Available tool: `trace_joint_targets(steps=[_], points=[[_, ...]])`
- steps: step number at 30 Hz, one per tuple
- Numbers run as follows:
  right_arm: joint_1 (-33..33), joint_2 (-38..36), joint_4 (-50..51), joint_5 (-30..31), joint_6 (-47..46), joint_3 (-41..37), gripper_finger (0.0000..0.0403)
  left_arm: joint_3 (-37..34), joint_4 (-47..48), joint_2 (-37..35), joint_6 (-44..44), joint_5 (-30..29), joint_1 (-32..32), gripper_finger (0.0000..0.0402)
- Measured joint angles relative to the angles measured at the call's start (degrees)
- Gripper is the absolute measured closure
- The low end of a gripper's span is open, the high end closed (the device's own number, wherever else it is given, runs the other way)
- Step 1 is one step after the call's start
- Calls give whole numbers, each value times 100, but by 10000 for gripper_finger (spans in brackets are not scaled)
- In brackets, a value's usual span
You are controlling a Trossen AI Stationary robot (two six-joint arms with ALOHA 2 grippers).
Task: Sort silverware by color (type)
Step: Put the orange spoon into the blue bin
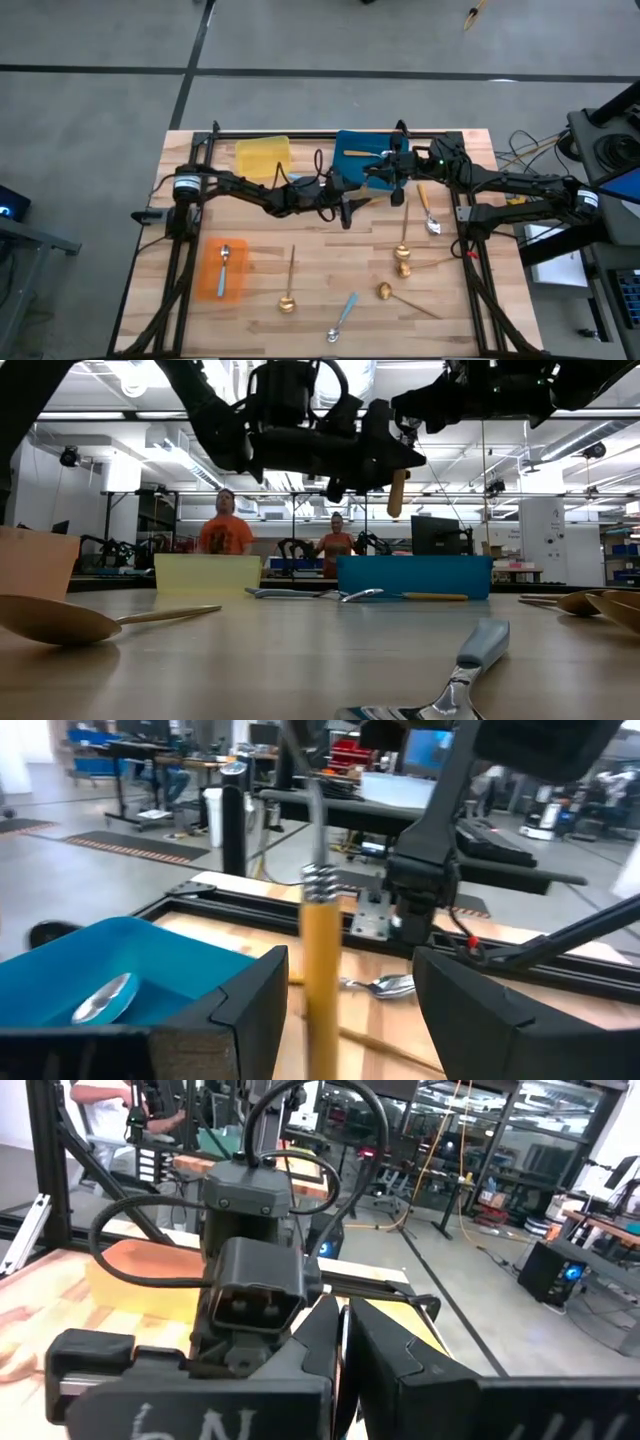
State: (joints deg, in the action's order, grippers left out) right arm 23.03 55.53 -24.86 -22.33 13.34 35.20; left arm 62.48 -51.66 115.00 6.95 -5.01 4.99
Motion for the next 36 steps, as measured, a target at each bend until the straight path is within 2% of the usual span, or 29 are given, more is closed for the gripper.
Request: trace_joint_targets(steps=[3, 6, 13, 14, 26, 31, 36], points=[[0, 0, 2, 7, 4, -21, 392, 53, 91, 18, -19, 113, 0, 218], [-2, 0, 5, 22, 15, -32, 391, 28, 129, 1, -35, 112, 0, 251], [-4, 0, 19, -8, 42, -39, 390, -15, 166, -17, 11, 64, 17, 377], [-4, 0, 18, -14, 91, -39, 390, -18, 166, -18, 46, 64, 30, 384], [0, -2, 206, 150, 166, -39, 384, -26, 438, -129, 417, 0, 49, 385], [7, 0, 292, 265, 107, -39, 340, -26, 669, -294, 427, -143, 44, 385], [0, 0, 423, 827, 187, -39, 282, -26, 1022, -427, 516, -207, 55, 385]])
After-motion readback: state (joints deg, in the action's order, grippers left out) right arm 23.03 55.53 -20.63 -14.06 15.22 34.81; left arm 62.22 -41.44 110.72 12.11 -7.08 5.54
